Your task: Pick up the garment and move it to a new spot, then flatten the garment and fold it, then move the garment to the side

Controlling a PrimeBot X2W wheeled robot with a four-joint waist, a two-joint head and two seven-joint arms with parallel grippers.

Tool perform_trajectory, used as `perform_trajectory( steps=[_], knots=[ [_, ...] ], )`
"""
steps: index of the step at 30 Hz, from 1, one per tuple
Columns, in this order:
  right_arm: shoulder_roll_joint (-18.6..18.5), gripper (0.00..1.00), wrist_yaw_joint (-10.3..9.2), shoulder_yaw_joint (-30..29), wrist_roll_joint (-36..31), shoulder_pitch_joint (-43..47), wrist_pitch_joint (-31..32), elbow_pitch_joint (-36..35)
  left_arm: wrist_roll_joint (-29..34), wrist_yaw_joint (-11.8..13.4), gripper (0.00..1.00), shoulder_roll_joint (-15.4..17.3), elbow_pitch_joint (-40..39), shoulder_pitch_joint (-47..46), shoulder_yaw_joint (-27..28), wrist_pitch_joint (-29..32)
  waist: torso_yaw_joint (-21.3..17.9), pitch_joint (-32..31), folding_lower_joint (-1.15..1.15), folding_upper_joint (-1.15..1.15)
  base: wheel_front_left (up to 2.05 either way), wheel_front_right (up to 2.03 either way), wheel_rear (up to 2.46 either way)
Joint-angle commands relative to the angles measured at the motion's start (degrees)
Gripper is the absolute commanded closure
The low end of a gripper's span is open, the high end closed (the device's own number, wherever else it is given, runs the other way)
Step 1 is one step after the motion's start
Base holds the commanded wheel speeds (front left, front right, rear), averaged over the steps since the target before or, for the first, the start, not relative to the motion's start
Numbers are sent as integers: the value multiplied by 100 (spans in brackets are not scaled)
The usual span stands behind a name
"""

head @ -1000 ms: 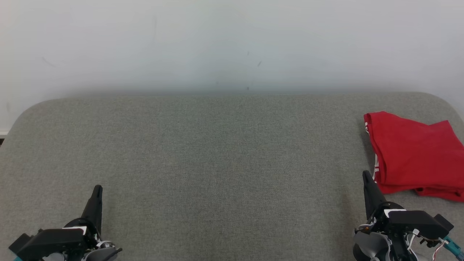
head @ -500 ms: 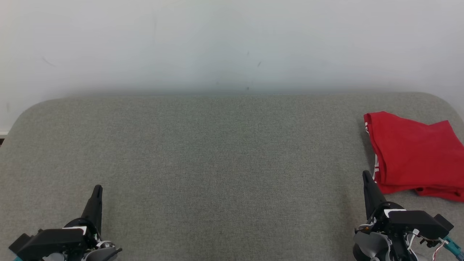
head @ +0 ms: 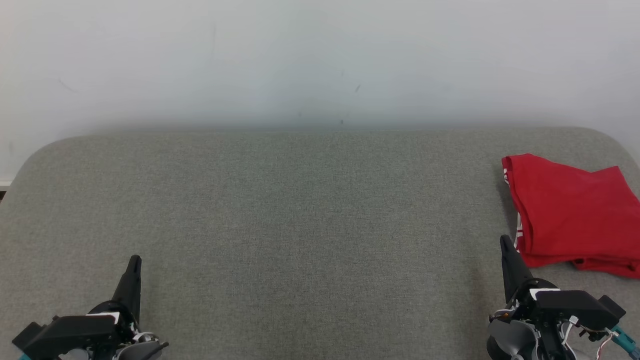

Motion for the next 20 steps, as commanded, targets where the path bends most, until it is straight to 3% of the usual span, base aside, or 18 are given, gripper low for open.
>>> perform_trajectory(
  steps=[1, 20],
  knots=[
    [-1, 100, 6, -4, -8, -58, 12, 5, -52, 2, 100, -5, -6, -37, 6, 11, 0, 0, 0, 0, 0, 0, 0],
    [-1, 100, 6, -4, -8, -58, 12, 5, -53, 2, 100, -5, -7, -37, 6, 11, 0, 0, 0, 0, 0, 0, 0]
  ],
)
